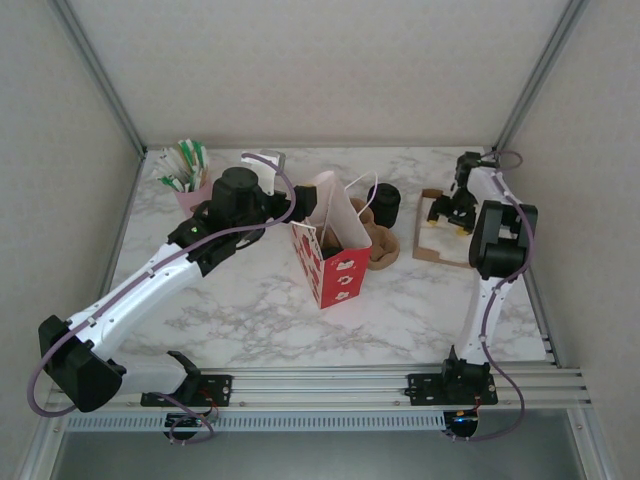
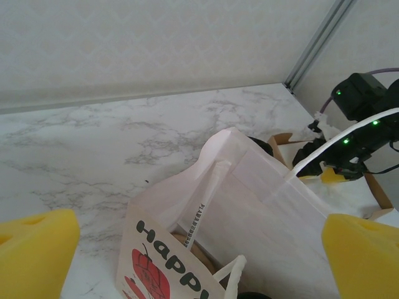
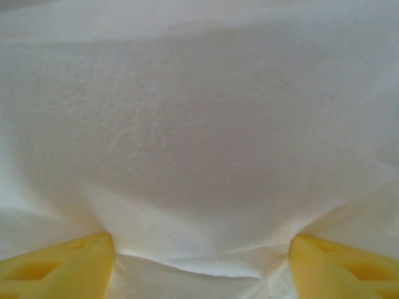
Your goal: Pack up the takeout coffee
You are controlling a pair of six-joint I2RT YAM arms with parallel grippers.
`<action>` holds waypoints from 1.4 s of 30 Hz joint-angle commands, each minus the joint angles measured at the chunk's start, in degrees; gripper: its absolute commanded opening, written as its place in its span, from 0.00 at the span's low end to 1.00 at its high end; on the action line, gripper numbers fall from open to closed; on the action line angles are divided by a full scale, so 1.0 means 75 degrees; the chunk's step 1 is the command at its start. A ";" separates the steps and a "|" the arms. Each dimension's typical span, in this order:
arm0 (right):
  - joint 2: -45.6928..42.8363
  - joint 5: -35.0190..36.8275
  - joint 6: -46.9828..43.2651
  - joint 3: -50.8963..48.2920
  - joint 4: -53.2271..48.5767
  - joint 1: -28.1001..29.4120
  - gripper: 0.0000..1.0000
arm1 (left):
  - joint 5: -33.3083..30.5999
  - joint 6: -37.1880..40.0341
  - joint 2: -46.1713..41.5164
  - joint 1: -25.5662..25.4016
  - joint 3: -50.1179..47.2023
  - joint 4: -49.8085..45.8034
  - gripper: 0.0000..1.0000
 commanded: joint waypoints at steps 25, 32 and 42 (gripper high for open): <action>-0.0110 0.0115 0.0325 -0.0322 -0.0308 0.0245 0.80 | 0.0193 0.0067 -0.0020 0.0056 0.0157 0.0047 1.00; -0.0031 0.0122 0.0342 -0.0452 -0.0204 0.0245 0.71 | 0.0193 0.0067 -0.0026 0.0055 0.0159 0.0026 1.00; -0.0507 0.0168 0.0401 -0.0376 -0.0242 0.0248 0.62 | 0.0213 0.0061 -0.0053 0.0056 0.0135 0.0047 1.00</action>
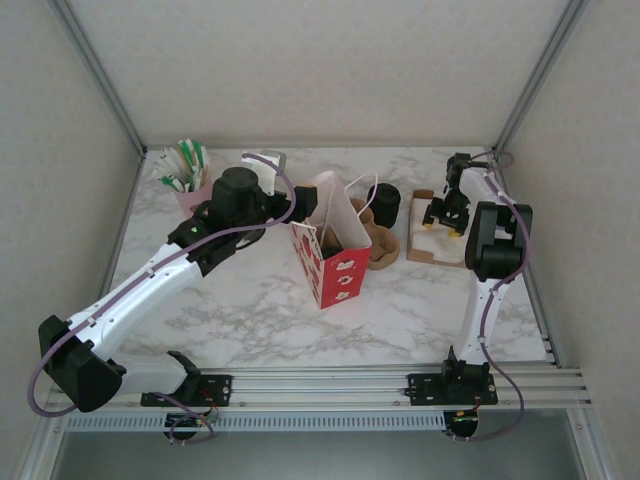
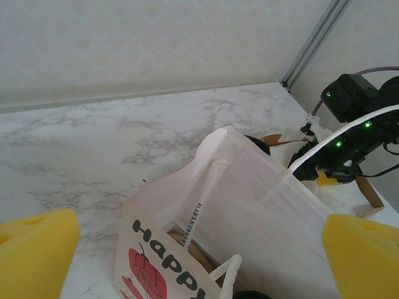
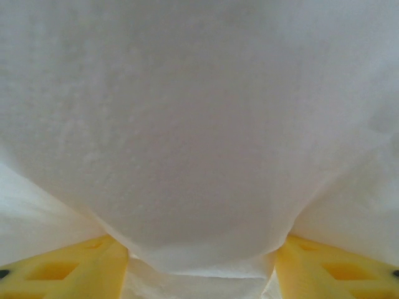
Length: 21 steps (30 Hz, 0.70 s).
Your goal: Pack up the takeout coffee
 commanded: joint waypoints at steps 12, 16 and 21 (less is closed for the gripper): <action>-0.0604 0.0081 0.0099 -0.0113 -0.0174 -0.0008 0.47 | 0.0167 0.0049 -0.0050 0.0056 0.0124 0.0066 1.00; -0.0664 0.0107 0.0099 -0.0135 -0.0152 -0.0010 0.43 | 0.0179 0.0043 -0.0051 0.0057 0.0124 0.0085 1.00; -0.0753 0.0132 0.0113 -0.0139 -0.0176 -0.0018 0.40 | 0.0176 0.0037 -0.0050 0.0056 0.0118 0.0052 0.99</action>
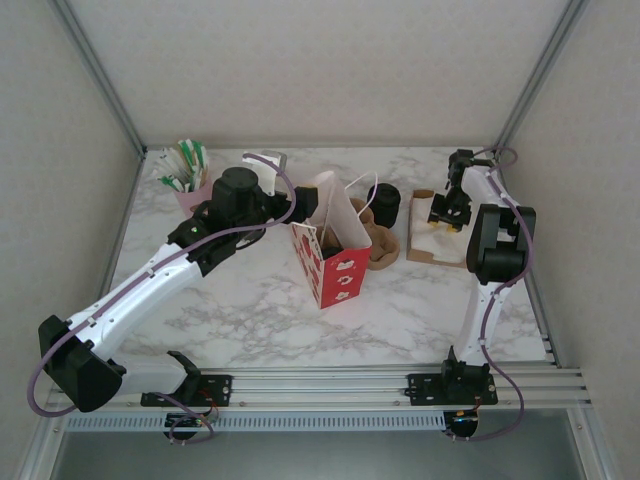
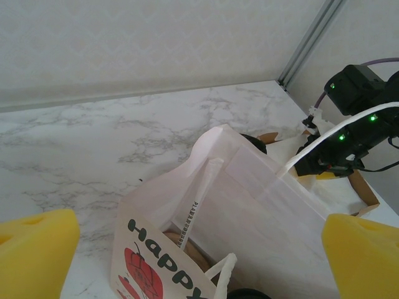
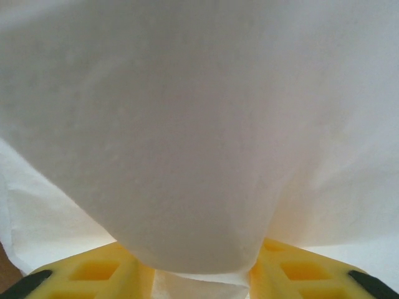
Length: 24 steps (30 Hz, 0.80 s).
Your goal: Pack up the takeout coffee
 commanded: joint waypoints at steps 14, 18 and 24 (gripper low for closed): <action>-0.0761 0.0090 0.0067 -0.0097 -0.0234 -0.0030 0.30 | 0.0076 0.0037 -0.0090 0.0056 0.0119 0.0052 1.00; -0.0799 0.0089 0.0074 -0.0097 -0.0234 -0.0034 0.26 | 0.0084 0.0037 -0.0085 0.0056 0.0123 0.0071 1.00; -0.0999 0.0137 0.0091 -0.0116 -0.0261 -0.0036 0.08 | 0.0138 0.0037 -0.0102 0.0056 0.0135 0.0069 1.00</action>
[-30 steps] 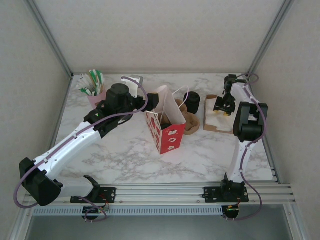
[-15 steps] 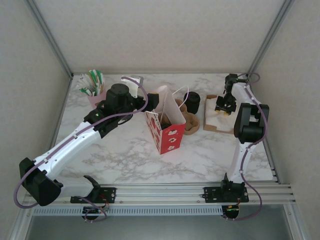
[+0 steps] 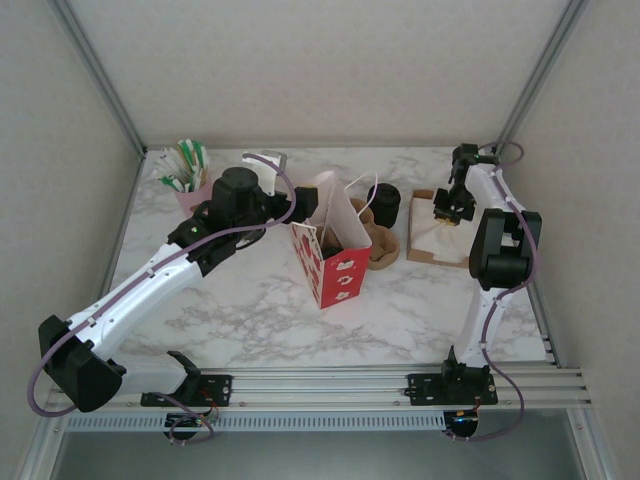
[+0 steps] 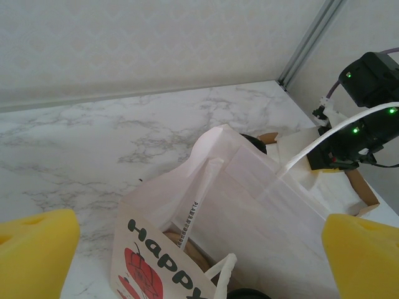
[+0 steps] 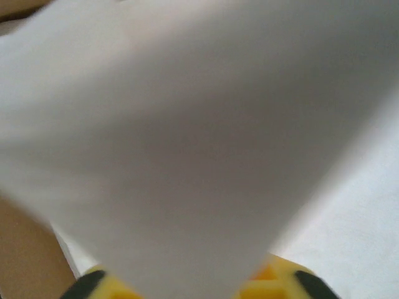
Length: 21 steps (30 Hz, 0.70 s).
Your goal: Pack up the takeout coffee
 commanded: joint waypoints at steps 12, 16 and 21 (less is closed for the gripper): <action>-0.2200 0.0511 0.0274 -0.0714 0.0385 -0.0043 0.00 | 0.0701 -0.0213 -0.0483 0.0045 0.0298 0.0190 1.00; -0.3165 0.0475 0.0304 -0.1143 0.0807 -0.0042 0.00 | 0.0948 -0.0326 -0.0411 -0.0071 0.0647 0.0168 1.00; -0.4476 0.0211 0.0333 -0.1688 0.1225 -0.0024 0.00 | 0.0979 -0.0273 -0.0144 -0.0544 0.1250 0.0061 1.00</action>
